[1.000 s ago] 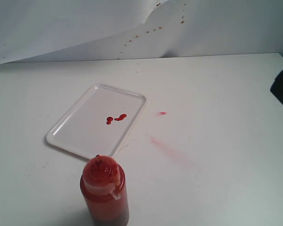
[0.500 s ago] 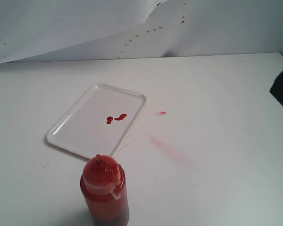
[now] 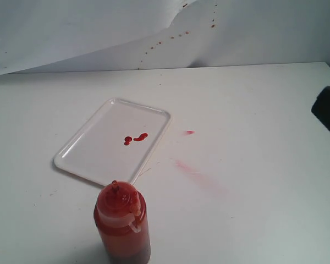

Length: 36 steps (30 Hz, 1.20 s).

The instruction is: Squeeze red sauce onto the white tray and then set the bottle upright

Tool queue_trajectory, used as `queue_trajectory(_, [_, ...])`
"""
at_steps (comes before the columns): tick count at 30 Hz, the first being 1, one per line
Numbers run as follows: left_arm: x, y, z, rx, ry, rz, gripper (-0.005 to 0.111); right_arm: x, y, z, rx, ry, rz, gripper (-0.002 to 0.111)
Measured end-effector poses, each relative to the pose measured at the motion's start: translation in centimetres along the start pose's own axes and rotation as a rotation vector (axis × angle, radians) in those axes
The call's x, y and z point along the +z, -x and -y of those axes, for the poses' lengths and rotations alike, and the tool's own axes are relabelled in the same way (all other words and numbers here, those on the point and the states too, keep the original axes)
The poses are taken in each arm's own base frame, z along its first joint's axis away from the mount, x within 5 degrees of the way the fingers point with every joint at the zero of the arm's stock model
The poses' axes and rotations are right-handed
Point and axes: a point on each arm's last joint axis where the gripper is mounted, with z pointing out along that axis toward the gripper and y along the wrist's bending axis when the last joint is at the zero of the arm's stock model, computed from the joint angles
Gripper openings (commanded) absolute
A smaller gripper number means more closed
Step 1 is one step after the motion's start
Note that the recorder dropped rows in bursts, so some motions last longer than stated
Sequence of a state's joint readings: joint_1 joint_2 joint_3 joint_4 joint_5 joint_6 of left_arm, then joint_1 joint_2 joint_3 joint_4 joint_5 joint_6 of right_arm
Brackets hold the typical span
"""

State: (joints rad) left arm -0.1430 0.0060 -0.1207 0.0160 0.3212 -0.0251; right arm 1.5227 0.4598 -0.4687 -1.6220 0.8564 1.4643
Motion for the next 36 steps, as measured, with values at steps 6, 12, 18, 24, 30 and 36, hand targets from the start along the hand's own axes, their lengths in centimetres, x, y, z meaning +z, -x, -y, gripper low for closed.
queue_trajectory(6, [0.7,-2.6,0.0,0.051,-0.006,-0.078,0.0,0.0,0.0,0.0,0.0,0.002,0.0,0.105])
queue_trajectory(12, [0.9,-3.8,-0.1,0.082,0.0,-0.109,0.0,0.0,0.0,0.0,0.0,0.003,0.0,0.105])
queue_trajectory(18, [0.9,-3.7,-0.1,0.091,0.0,-0.107,0.0,0.0,0.0,0.0,0.0,0.003,0.0,0.105])
queue_trajectory(24, [1.0,-3.2,0.0,0.093,0.0,-0.048,0.0,0.0,0.0,0.0,0.002,0.003,0.0,0.105])
queue_trajectory(30, [1.0,-2.9,0.0,0.093,0.001,-0.015,0.0,0.0,0.0,0.0,0.002,0.003,0.0,0.105])
queue_trajectory(36, [1.0,-2.9,0.0,0.093,0.001,-0.011,0.0,0.0,0.0,0.0,0.002,0.003,0.0,0.105])
